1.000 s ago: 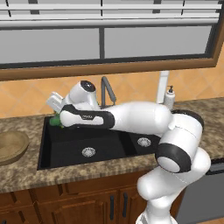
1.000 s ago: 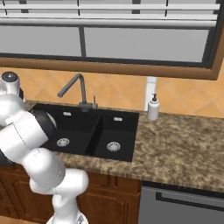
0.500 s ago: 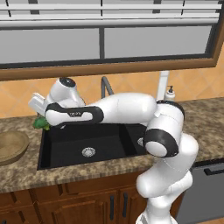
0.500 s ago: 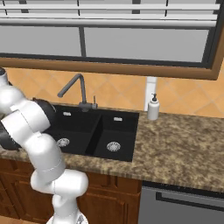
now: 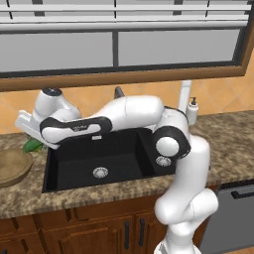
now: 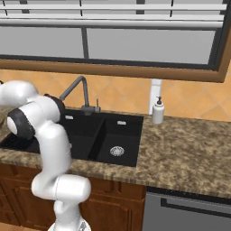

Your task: Pick the broccoli from the sink and place it in the bowl. Then pick the bowl and place it in the microwave. Then close the microwave door and press the start button.

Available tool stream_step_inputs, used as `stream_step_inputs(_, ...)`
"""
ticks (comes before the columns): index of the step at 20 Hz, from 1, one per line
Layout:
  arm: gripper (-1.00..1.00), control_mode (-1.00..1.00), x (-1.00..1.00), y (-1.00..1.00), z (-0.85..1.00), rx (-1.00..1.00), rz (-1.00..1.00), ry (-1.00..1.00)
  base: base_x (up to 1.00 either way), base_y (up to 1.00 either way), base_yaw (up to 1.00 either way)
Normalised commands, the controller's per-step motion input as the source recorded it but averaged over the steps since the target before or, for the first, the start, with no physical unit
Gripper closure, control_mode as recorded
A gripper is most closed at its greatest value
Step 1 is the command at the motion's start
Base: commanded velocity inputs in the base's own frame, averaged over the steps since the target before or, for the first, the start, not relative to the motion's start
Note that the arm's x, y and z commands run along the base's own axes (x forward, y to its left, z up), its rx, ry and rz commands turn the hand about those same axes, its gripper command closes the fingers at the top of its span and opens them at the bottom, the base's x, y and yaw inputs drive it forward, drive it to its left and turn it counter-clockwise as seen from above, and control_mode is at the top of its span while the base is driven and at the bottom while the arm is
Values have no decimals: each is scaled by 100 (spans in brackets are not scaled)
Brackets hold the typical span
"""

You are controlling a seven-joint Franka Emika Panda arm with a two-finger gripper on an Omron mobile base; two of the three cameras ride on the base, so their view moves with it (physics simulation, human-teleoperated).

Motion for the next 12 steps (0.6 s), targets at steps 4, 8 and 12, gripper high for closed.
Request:
stream_step_inputs(4, 100, -100, 0, 38, -7, -12, 0, 10, 0, 0, 0)
stream_step_inputs(8, 100, -100, 12, 30, -11, -8, 0, 7, 0, 0, 0)
stream_step_inputs(12, 100, -100, 8, 27, -28, -6, 0, 3, 0, 0, 0)
